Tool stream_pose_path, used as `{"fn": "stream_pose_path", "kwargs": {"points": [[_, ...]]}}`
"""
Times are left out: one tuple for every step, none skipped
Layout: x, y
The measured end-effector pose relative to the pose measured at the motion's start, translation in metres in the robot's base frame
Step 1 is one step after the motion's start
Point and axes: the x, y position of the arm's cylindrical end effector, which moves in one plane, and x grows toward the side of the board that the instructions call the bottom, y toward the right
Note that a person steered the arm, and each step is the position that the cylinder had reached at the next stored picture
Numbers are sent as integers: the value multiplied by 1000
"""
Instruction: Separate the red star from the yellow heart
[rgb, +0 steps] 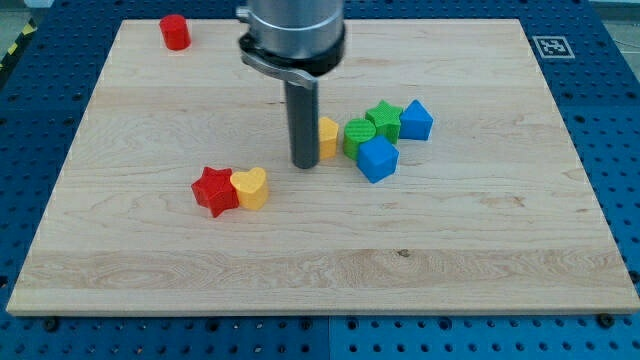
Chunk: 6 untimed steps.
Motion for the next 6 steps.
{"fn": "stream_pose_path", "kwargs": {"points": [[32,8],[63,8],[90,-11],[95,-53],[71,-89],[56,-94]]}}
